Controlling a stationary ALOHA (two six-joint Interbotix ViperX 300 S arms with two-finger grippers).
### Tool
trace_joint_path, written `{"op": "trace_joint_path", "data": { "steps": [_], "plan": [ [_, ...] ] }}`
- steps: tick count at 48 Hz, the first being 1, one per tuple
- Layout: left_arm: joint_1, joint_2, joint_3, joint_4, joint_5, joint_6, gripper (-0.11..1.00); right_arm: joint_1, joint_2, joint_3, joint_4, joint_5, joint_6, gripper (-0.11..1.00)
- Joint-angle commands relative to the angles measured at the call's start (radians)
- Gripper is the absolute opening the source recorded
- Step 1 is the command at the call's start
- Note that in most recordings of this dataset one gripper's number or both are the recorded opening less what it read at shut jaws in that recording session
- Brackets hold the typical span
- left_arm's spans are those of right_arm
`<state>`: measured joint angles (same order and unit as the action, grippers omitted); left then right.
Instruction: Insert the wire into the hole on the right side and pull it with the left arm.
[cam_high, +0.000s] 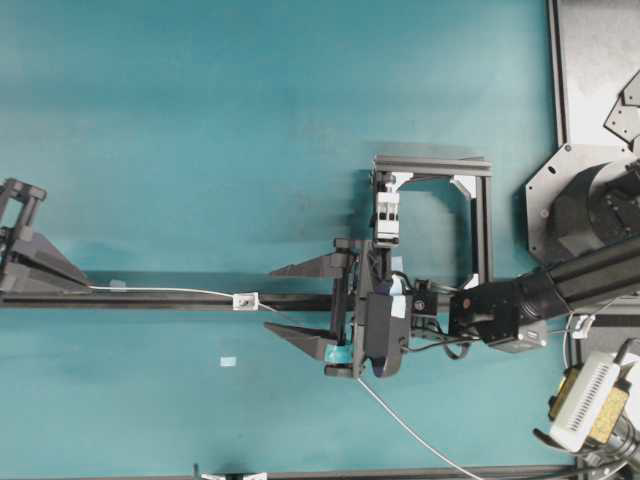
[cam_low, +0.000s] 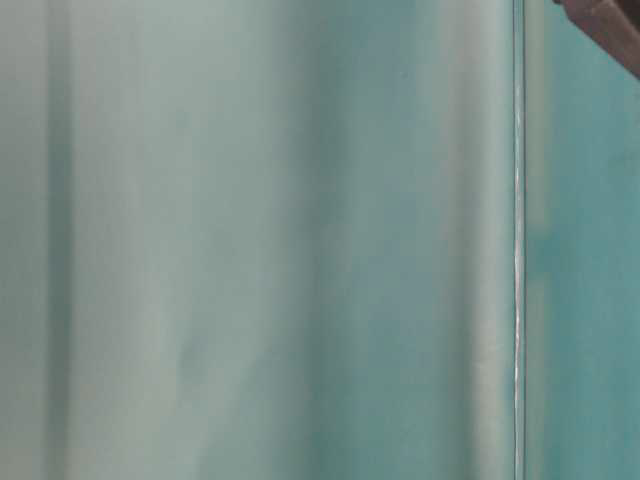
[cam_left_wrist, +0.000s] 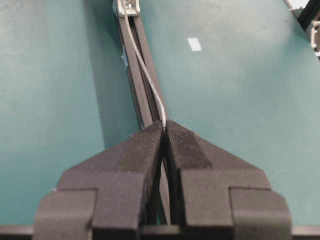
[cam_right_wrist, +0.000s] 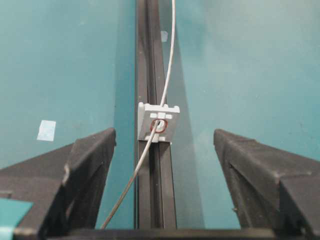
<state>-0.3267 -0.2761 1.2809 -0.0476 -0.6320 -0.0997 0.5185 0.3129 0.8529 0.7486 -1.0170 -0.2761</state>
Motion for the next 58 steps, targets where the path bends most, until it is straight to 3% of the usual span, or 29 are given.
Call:
{"op": "trace_joint_path", "data": {
  "steps": [1, 12, 33, 41, 49, 58],
  "plan": [
    [-0.005, -0.032, -0.003, 0.003, 0.009, -0.002, -0.10, 0.003, -0.032, -0.009, -0.003, -0.005, 0.002, 0.86],
    [-0.005, -0.078, -0.003, 0.003, 0.107, -0.017, -0.10, 0.003, -0.032, -0.012, -0.003, -0.005, 0.002, 0.86],
    [0.000, -0.077, -0.002, 0.003, 0.133, -0.091, -0.07, 0.002, -0.032, -0.015, -0.003, -0.005, 0.002, 0.86],
    [0.005, -0.077, -0.002, 0.003, 0.133, -0.089, 0.15, 0.003, -0.032, -0.015, -0.003, -0.005, 0.002, 0.86],
    [0.014, -0.077, 0.000, 0.003, 0.132, -0.089, 0.60, 0.003, -0.032, -0.015, -0.003, -0.005, 0.002, 0.86],
    [0.034, -0.077, 0.005, 0.003, 0.132, -0.084, 0.61, 0.003, -0.032, -0.015, -0.003, -0.005, 0.002, 0.86]
  ]
}}
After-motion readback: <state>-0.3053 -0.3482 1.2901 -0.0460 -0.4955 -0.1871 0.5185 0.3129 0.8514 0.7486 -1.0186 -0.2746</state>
